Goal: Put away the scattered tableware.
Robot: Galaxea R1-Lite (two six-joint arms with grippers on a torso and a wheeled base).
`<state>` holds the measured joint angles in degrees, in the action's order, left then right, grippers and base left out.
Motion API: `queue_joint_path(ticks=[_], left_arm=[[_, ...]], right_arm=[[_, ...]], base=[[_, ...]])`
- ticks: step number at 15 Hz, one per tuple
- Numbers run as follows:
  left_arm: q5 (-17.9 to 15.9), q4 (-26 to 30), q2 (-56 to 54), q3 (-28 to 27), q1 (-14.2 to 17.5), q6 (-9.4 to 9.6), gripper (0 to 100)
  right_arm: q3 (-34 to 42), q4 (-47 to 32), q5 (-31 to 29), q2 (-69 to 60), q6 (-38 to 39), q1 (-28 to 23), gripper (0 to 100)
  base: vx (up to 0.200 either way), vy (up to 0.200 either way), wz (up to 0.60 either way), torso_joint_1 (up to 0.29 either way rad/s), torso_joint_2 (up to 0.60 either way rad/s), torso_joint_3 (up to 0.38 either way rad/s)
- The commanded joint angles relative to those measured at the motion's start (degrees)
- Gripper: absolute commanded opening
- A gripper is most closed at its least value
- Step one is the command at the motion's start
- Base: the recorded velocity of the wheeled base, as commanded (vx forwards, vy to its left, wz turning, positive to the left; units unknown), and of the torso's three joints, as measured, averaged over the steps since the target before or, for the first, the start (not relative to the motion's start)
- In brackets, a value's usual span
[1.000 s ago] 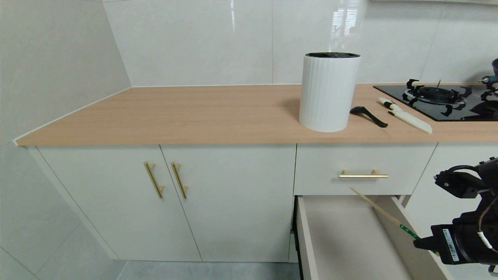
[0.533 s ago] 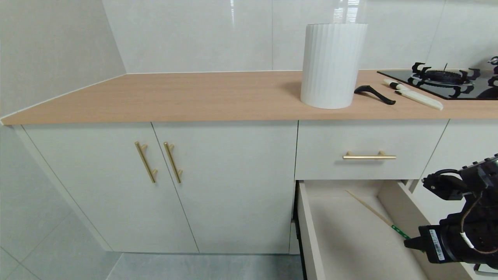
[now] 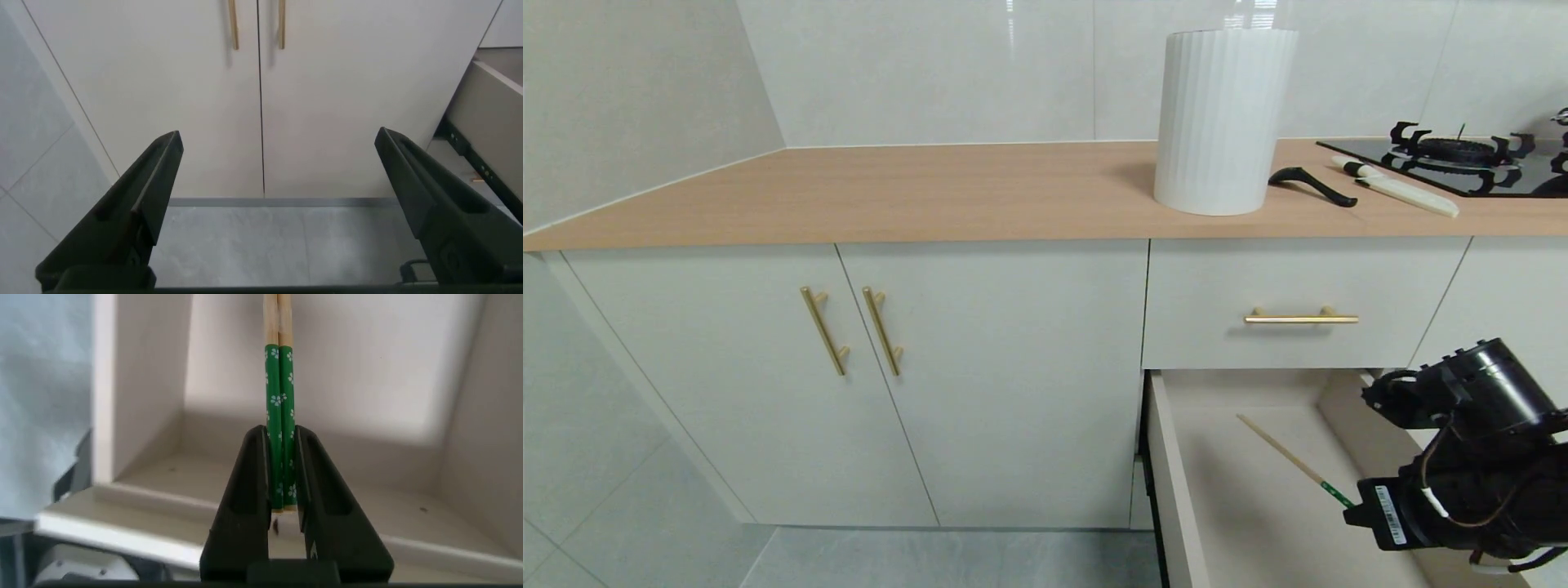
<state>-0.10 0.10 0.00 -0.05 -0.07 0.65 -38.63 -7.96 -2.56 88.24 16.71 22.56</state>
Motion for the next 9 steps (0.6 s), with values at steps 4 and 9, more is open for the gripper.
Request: queue_joint_path(ticks=[4,9], left_arm=[[0.01,-0.01,0.09,-0.04,-0.01,-0.03,100],[0.01,-0.01,0.09,-0.04,-0.01,-0.03,100]], right_arm=[[-2.41,21.41,-4.47,27.60,-0.19,2.66,0],[-7.07,23.69,-6.40,38.59,0.07,4.33,0]], base=[[0.000,0.000,0.00,0.000,0.00,0.000],[0.000,0.000,0.00,0.000,0.00,0.000]])
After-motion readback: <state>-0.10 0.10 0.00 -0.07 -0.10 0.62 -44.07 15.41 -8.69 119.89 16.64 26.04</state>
